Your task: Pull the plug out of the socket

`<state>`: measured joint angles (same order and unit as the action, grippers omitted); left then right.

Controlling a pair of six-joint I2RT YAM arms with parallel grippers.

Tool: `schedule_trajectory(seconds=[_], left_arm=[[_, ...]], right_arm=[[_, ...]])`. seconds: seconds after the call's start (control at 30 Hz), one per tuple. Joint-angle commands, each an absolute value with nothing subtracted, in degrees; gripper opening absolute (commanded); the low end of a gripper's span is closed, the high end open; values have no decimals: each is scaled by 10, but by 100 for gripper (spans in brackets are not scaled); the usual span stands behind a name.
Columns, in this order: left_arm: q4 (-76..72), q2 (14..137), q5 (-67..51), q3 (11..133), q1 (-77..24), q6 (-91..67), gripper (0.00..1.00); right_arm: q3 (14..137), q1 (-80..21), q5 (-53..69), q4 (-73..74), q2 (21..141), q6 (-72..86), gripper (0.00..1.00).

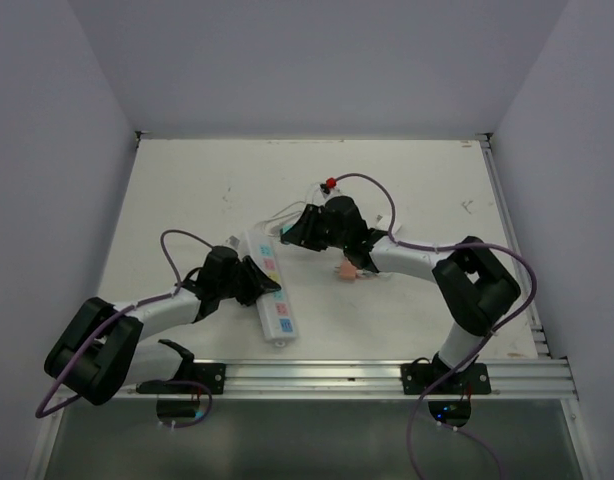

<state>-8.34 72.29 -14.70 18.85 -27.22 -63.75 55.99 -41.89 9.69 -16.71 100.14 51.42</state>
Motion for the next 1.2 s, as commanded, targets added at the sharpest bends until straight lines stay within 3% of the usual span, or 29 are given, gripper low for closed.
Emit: schedule_trajectory(seconds=[0.0,0.23,0.57,0.83,0.93,1.13,1.17], left_arm=[[31,735,-73,164,-263,-666,0],[23,730,-80,167,-263,-664,0],[10,727,-91,170,-260,-657,0],[-12,728,-100,181,-253,-650,0],[-11,728,-104,186,-247,-646,0],[-10,728,-110,193,-237,-634,0],[-11,728,-111,193,-236,-633,0]], right_arm=[[549,-416,72,-218,965,509,0],[525,-380,47,-162,914,488,0],[425,-209,47,-73,797,446,0],[383,-175,110,-69,809,443,0],[376,-173,100,-61,810,439,7],[369,-156,79,-32,803,439,35],[369,-153,76,-28,802,435,46]])
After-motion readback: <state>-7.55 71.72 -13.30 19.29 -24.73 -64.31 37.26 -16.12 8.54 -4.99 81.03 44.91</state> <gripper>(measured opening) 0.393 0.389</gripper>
